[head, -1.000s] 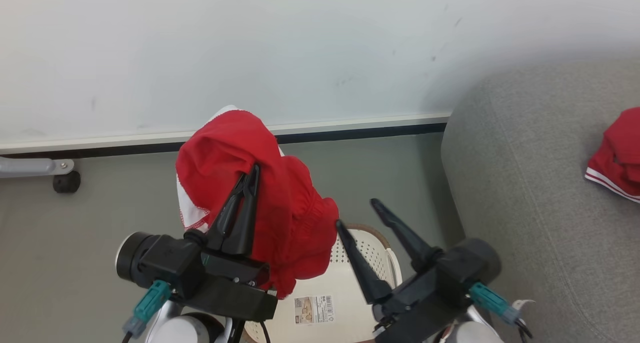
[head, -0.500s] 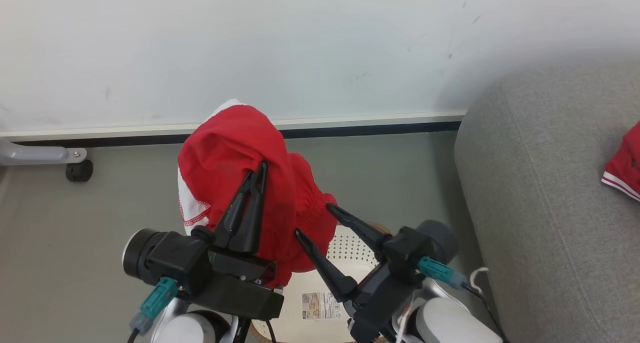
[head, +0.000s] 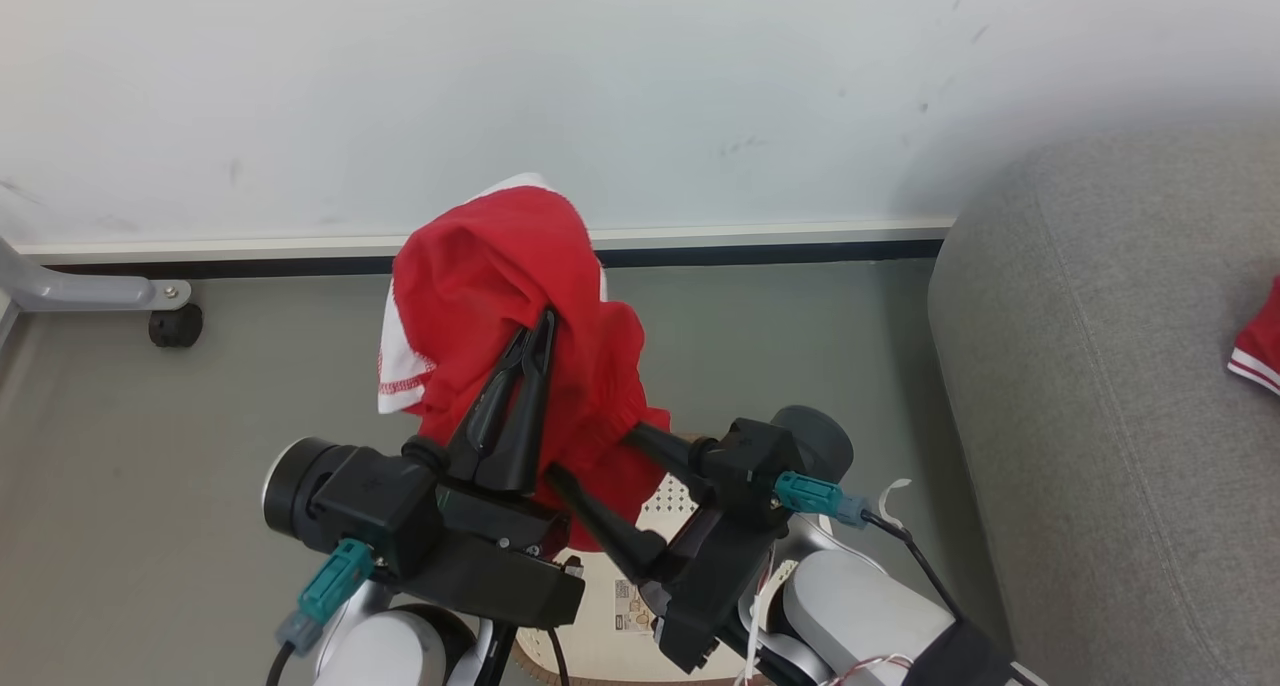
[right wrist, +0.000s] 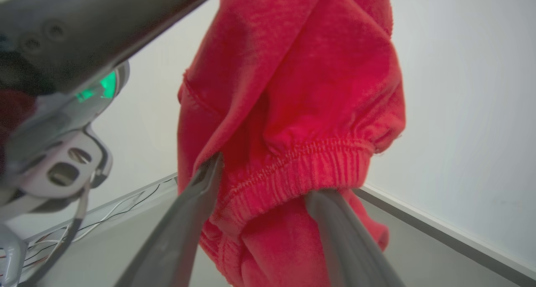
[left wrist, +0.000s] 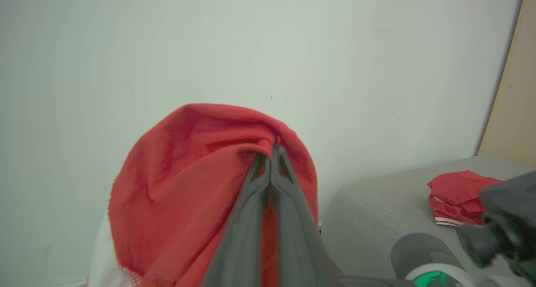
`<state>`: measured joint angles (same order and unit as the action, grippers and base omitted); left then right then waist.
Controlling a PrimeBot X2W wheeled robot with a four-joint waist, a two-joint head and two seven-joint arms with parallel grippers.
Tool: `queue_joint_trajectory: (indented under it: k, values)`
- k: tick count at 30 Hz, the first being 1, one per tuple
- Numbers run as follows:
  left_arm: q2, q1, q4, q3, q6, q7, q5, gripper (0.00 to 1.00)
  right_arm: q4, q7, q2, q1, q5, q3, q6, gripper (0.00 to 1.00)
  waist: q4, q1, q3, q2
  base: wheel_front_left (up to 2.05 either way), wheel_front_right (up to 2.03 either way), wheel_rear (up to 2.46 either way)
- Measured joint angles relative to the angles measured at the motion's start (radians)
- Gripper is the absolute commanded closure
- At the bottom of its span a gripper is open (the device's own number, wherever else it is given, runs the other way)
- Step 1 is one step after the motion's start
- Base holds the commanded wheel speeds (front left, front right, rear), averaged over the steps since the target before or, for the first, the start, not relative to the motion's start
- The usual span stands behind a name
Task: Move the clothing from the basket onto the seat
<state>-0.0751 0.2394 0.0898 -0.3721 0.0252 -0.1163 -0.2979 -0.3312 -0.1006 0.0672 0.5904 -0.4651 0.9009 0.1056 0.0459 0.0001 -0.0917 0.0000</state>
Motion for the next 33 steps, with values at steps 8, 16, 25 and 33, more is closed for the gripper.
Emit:
queue_joint_trajectory:
  k: [8,16,25,33]
  values:
    - [0.001,0.003,-0.007,0.000,0.000,-0.002,-0.006,1.00,-0.040,-0.027,0.000,0.043,-0.058,0.051,-0.001,1.00,0.005,0.0000,-0.002,0.0000,0.00,0.00,0.00]
    - [-0.001,0.003,-0.010,0.007,0.000,-0.007,-0.006,1.00,-0.085,-0.058,0.000,0.061,-0.091,0.075,-0.001,1.00,-0.001,0.0000,-0.001,0.0000,0.00,0.00,0.00]
    - [-0.015,0.002,-0.016,0.014,0.010,-0.009,-0.001,0.00,-0.119,-0.095,0.000,0.080,-0.099,0.077,0.000,1.00,-0.018,0.0000,0.005,0.0000,0.00,0.00,0.00]
    - [-0.017,0.000,-0.021,0.008,0.010,-0.009,0.002,0.00,-0.139,-0.115,0.000,0.082,-0.100,0.061,0.002,1.00,-0.031,0.0000,0.009,0.0000,0.00,0.00,0.00]
